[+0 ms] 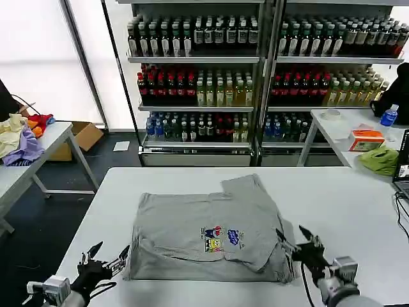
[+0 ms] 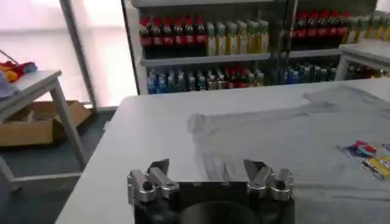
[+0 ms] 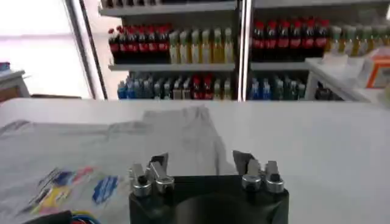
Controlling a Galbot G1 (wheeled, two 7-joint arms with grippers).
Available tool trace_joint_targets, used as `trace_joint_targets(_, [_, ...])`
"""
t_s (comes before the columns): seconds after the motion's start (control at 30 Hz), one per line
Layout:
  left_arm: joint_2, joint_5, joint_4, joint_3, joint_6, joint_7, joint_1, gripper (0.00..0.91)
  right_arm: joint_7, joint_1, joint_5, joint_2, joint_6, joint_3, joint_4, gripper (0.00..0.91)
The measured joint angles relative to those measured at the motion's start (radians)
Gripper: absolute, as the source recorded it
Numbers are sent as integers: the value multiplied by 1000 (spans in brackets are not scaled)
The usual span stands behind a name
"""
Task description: Fold and organize the clothes.
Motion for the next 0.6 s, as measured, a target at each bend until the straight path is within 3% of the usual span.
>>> trace_joint_targets(0.37, [159,-133,254,114,-19,33,-281,907,-166,440,-1,-3,-34,-189,-375,907])
trace_joint_targets(0.6, [191,-169,420,215,-34,44,-452,907,-207,656,-39,46,-51,-304,-599,907])
